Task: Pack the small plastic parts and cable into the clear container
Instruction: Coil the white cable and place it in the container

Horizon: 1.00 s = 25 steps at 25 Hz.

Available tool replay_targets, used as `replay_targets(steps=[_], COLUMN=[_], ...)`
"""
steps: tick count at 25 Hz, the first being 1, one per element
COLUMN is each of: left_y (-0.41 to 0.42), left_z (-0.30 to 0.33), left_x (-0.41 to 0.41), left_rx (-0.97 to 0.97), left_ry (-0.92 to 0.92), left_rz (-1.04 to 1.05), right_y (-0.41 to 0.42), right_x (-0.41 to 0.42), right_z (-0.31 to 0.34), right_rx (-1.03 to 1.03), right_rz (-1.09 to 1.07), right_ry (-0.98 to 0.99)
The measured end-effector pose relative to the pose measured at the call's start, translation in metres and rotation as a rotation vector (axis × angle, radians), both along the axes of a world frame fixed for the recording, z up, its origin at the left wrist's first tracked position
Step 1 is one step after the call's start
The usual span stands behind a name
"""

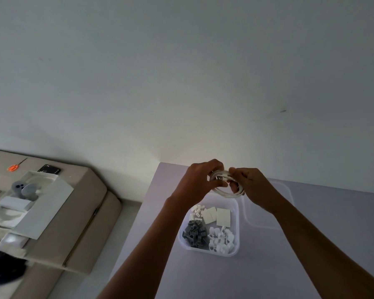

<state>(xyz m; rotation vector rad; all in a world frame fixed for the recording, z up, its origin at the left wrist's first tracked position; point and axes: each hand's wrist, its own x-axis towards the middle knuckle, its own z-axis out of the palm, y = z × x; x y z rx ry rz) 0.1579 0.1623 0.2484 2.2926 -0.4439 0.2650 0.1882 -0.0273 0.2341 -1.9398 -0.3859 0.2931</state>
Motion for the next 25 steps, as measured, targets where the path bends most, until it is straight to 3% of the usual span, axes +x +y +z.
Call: replay_targets(steps=[4, 9, 15, 21, 25], left_y=[0.002, 0.006, 0.005, 0.004, 0.005], left_z=[-0.023, -0.071, -0.145, -0.201, -0.231], left_x=[0.003, 0.006, 0.012, 0.017, 0.022], left_rx=[0.071, -0.006, -0.056, 0.07, 0.079], left_ry=[-0.115, 0.032, 0.295, 0.433, 0.488], left_rz=[0.036, 0.04, 0.043, 0.012, 0.107], right_y=[0.005, 0.015, 0.023, 0.023, 0.009], right_x=[0.002, 0.003, 0.005, 0.003, 0.008], right_z=[-0.029, -0.064, -0.14, -0.19, -0.201], right_rx=[0.146, 0.138, -0.105, -0.27, -0.268], right_rz=[-0.003, -0.105, -0.173, -0.135, -0.3], right_ry=[0.21, 0.285, 0.331, 0.316, 0.06])
